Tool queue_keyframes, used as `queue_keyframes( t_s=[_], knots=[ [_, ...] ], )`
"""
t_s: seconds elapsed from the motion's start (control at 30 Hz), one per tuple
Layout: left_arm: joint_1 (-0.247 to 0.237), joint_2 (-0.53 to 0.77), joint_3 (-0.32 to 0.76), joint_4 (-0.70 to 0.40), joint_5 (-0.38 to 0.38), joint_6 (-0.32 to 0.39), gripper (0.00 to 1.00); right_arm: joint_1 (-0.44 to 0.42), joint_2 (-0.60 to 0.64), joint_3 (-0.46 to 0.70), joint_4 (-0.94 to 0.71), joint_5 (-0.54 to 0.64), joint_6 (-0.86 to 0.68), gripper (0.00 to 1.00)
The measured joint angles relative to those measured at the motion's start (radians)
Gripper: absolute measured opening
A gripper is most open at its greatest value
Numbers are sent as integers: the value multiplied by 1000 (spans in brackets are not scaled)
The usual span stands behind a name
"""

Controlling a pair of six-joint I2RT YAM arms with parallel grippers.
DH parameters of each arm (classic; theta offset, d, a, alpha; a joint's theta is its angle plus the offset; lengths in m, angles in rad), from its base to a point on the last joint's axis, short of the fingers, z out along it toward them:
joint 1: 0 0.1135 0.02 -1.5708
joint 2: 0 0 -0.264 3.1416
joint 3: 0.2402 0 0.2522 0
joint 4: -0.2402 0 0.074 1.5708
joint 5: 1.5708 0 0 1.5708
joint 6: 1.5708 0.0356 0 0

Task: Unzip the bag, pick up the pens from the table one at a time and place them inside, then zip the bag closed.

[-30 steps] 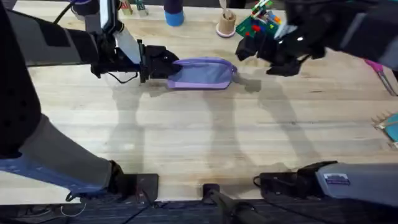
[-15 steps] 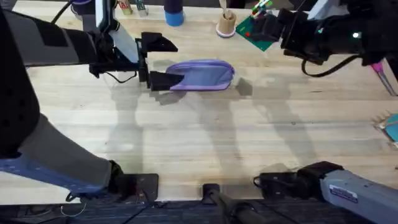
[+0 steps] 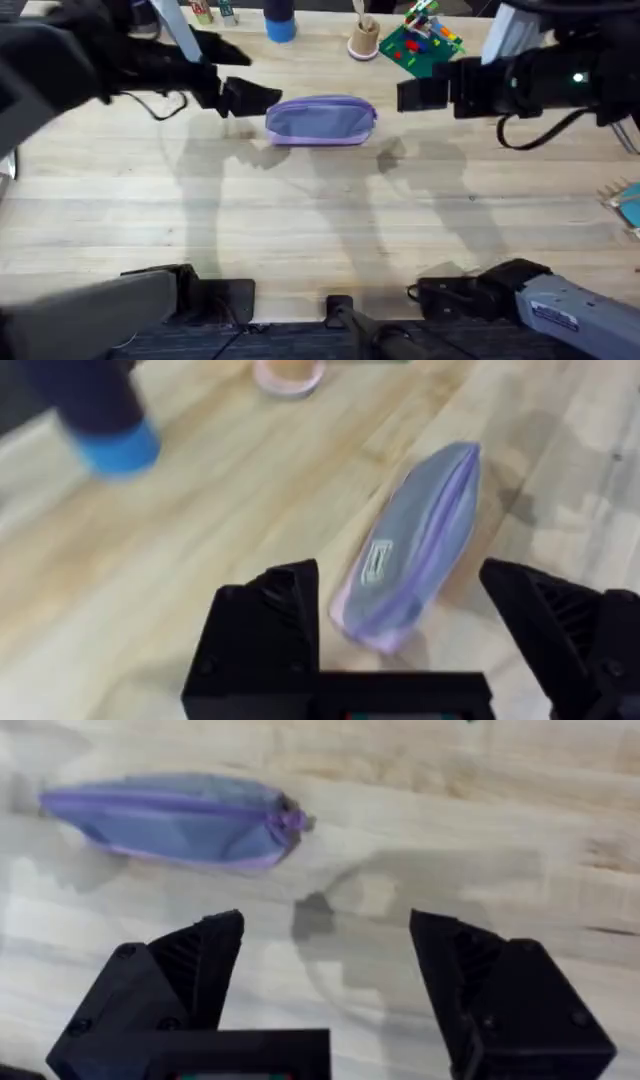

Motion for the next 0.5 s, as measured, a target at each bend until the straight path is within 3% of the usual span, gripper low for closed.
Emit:
queue_keyframes(
  t_s=[0.13,0.23,0.27,0.5],
  knots=[
    [-5,-145,27,-181,-177,-135,995,0,-6,0,-68,1,-23,996],
    [-12,-239,31,-293,-263,-218,995,0,-10,0,-117,1,-31,996],
    [-13,-320,31,-391,-317,-287,995,0,-22,0,-135,1,-35,996],
    [-13,-468,31,-539,-369,-386,995,0,-57,0,-135,2,-39,996]
  ],
)
